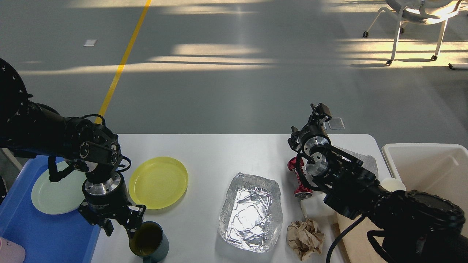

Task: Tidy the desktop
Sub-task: 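Grasp the dark teal mug with the left gripper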

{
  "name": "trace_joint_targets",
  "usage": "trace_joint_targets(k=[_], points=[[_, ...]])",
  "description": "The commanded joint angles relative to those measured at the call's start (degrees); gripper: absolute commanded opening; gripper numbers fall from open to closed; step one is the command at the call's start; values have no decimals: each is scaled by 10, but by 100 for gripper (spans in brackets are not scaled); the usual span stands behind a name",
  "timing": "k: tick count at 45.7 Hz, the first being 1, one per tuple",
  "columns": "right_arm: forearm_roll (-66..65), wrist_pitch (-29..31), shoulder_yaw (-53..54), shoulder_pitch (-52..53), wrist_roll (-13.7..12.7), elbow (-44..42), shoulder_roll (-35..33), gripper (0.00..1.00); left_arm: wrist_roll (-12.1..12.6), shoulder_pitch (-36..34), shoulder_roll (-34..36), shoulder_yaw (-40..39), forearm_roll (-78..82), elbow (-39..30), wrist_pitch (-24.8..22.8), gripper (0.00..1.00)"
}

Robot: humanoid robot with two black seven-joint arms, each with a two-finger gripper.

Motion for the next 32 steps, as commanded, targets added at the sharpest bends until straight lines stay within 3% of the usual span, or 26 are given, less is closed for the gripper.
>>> trace_joint_targets(k=[1, 9, 16, 32], points=[[1, 0, 0, 0, 0, -1, 0, 100, 15, 12, 0, -17, 2, 0, 5, 53], [0, 0, 0, 0, 0, 0, 0, 100, 35, 35, -1, -37, 2, 0, 55, 53], [1, 0, 0, 0, 0, 0, 0, 100, 55, 41, -8, -39, 2, 0, 63, 53], [0, 0, 0, 0, 0, 0, 0, 100, 56, 63, -21, -39, 5, 0, 91, 52]])
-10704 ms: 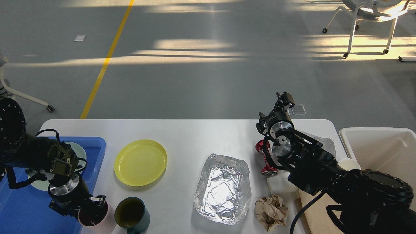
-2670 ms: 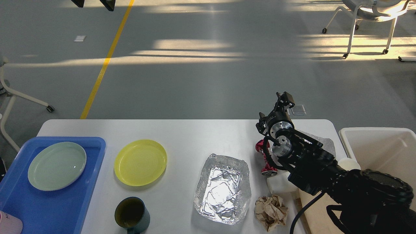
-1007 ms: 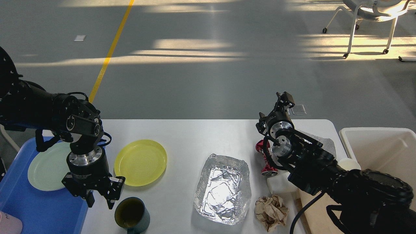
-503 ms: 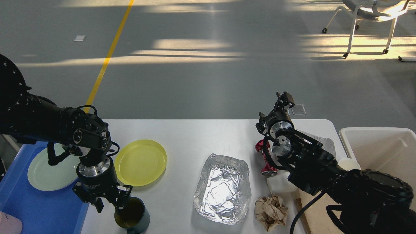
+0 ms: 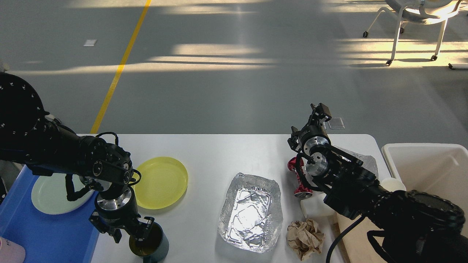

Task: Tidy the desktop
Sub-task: 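Grasp the dark teal mug with the left gripper, then lift the teal mug up off the table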

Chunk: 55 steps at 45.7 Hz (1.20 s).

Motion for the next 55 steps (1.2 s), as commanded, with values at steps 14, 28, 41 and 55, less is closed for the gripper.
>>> trace_joint_targets(k=[14, 28, 41, 55], points=[[0, 0, 0, 0, 0, 0, 0, 100, 0, 28, -18, 1, 1, 0, 90, 47], [-1, 0, 0, 0, 0, -1, 0, 100, 6, 43, -26, 1, 4, 0, 85, 13], [0, 0, 0, 0, 0, 0, 0, 100, 24, 41, -22, -2, 4, -2, 68, 0], [-1, 0, 0, 0, 0, -1, 0, 100, 19, 0, 7, 0, 4, -19, 9, 0]])
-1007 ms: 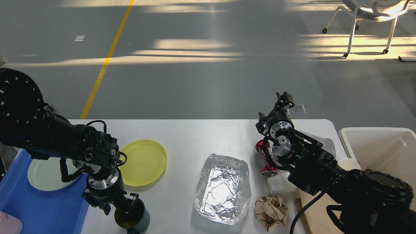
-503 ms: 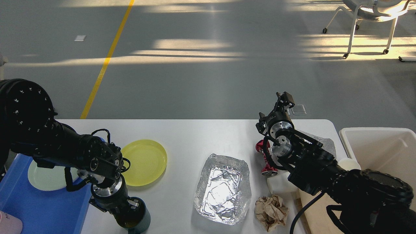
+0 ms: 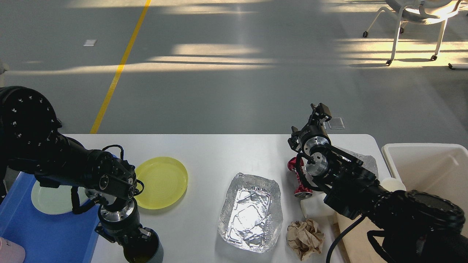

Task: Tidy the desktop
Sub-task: 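Lift the teal mug up off the table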

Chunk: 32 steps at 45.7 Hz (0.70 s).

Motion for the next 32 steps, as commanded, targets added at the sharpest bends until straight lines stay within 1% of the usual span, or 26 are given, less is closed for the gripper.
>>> trace_joint_targets(k=[1, 6, 12, 16, 22, 32], points=[[0, 0, 0, 0, 0, 0, 0, 100, -2, -25, 20, 2, 1, -8, -29, 0], [0, 0, 0, 0, 0, 0, 0, 100, -8, -64, 39, 1, 1, -15, -59, 0], [0, 0, -1, 0, 0, 0, -1, 100, -9, -128, 76, 2, 1, -22, -111, 0], [0, 0, 0, 0, 0, 0, 0, 100, -9, -177, 104, 7, 0, -23, -161, 0], [1, 0, 0, 0, 0, 0, 0, 100, -10, -271, 149, 22, 0, -22, -250, 0], [0, 0, 0, 0, 0, 0, 0, 100, -11, -439, 194, 65, 0, -20, -251, 0]])
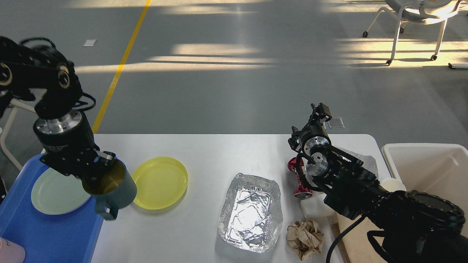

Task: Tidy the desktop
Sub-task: 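Lift the teal mug up off the table, then lower the teal mug beside the tray corner and release it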

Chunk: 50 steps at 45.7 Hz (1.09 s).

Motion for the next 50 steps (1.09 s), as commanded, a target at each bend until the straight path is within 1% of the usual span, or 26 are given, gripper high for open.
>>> trace_joint_targets(k=[1, 4, 6, 7, 11, 21, 28, 33, 40, 45, 50], points=[[-1, 0, 0, 0, 0, 0, 0, 100, -1, -94, 22, 24, 0, 2, -2, 0], [0, 0, 0, 0, 0, 0, 0, 100, -4, -137, 25, 33, -1, 3, -2, 0], [-1, 0, 0, 0, 0, 0, 0, 100, -10, -163, 26, 38, 0, 3, -2, 0], [0, 0, 0, 0, 0, 0, 0, 100, -16, -187, 27, 43, 0, 3, -2, 0], [-1, 0, 0, 0, 0, 0, 0, 100, -25, -239, 29, 51, 0, 3, -2, 0], [-1, 0, -1, 0, 0, 0, 0, 100, -26, -339, 33, 52, -1, 5, -2, 0], [-1, 0, 0, 0, 0, 0, 0, 100, -26, -382, 34, 51, -3, 10, -2, 0], [-1, 0, 0, 0, 0, 0, 0, 100, -26, -383, 32, 51, -4, 13, -2, 0], [-1, 0, 0, 0, 0, 0, 0, 100, -25, -365, 29, 53, -4, 13, -2, 0], [-1, 0, 0, 0, 0, 0, 0, 100, -24, -321, 30, 65, 2, 17, -2, 0], [-1, 0, 0, 0, 0, 0, 0, 100, -21, -256, 30, 87, 4, 19, -2, 0]])
